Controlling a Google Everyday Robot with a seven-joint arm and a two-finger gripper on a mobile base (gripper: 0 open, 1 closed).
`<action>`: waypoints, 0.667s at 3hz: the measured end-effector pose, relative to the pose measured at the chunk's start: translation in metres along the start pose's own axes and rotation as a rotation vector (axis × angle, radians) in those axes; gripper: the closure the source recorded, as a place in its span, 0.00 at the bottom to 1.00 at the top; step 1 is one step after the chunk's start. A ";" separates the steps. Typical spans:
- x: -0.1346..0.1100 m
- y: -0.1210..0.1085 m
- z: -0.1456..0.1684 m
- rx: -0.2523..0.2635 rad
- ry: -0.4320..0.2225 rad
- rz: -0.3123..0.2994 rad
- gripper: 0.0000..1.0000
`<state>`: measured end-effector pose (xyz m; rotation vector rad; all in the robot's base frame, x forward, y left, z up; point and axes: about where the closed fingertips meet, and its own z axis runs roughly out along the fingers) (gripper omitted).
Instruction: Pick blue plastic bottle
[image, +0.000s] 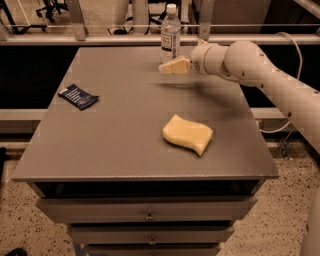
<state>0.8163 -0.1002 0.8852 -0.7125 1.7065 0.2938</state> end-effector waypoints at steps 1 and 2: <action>-0.030 0.017 -0.060 -0.053 0.047 -0.085 0.00; -0.030 0.017 -0.060 -0.053 0.047 -0.085 0.00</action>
Offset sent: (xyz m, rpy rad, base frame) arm -0.0862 -0.0227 0.0648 -0.1011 0.0291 0.0786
